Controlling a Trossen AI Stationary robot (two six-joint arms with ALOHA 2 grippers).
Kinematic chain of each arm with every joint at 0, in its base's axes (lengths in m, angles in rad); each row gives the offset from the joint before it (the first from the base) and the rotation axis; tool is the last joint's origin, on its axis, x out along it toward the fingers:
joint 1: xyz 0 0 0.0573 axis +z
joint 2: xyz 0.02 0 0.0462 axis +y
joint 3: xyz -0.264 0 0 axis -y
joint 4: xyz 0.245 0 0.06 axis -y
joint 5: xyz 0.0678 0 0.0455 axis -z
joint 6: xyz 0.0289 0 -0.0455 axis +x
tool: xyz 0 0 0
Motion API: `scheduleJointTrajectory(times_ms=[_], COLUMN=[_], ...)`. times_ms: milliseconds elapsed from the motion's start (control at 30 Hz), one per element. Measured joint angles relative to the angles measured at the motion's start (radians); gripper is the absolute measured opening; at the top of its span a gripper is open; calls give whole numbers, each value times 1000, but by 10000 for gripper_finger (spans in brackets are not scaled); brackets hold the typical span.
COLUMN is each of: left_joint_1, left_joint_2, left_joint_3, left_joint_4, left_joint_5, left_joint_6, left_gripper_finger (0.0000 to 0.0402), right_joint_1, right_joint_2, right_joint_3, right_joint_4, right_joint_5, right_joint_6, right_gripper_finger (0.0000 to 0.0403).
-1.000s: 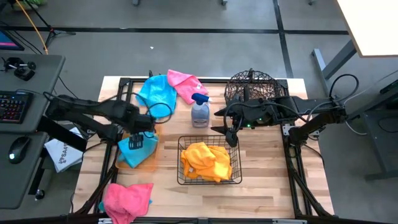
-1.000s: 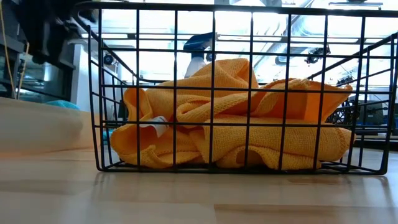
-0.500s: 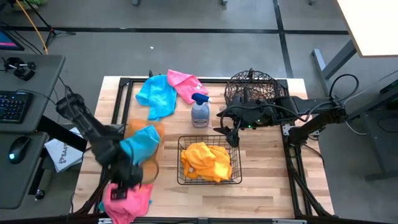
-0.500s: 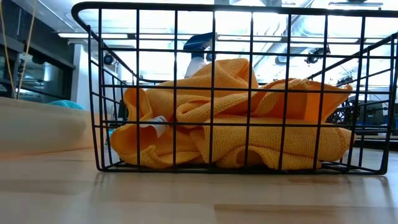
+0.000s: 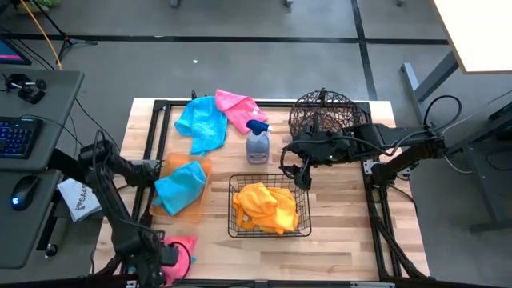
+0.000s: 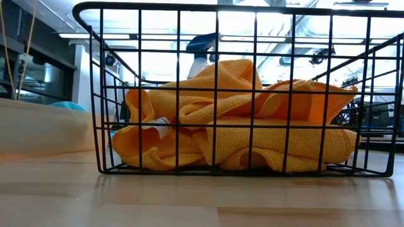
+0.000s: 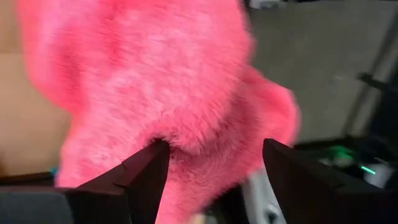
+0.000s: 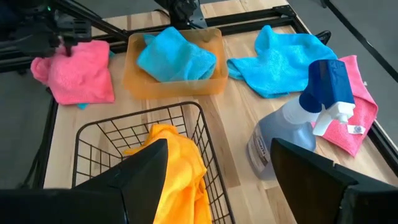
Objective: Sort microfiber towel by color & place in baskets
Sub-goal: Put the bottom pink microfiber towel into the top basket
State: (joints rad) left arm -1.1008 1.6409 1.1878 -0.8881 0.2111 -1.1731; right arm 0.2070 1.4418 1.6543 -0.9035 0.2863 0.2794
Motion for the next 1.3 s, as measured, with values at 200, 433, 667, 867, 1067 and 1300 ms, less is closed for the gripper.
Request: scheduleJointTrajectory(times_ms=[200, 433, 667, 867, 1067, 1300], left_joint_1=[-1, -1, -1, -3, -11, -13], left_joint_2=[24, 14, 15, 13, 15, 16], left_joint_3=[1, 2, 65, 119, 74, 5], left_joint_4=[-84, -160, -280, -310, -205, -132], left_joint_5=[-71, -125, -178, -266, -199, -198], left_joint_6=[0, 34, 80, 119, 65, 51], left_gripper_finger=[245, 245, 245, 245, 245, 243], right_joint_1=[0, 0, 0, 0, 0, 0], right_joint_2=[0, 0, 0, 0, 0, 1], right_joint_3=[0, 0, 0, 0, 0, 0], right_joint_4=[0, 1, 2, 2, 2, 2], right_joint_5=[0, 0, 0, 32, 36, 36], right_joint_6=[0, 5, 10, 11, 18, 35], right_gripper_finger=[279, 279, 279, 279, 279, 279])
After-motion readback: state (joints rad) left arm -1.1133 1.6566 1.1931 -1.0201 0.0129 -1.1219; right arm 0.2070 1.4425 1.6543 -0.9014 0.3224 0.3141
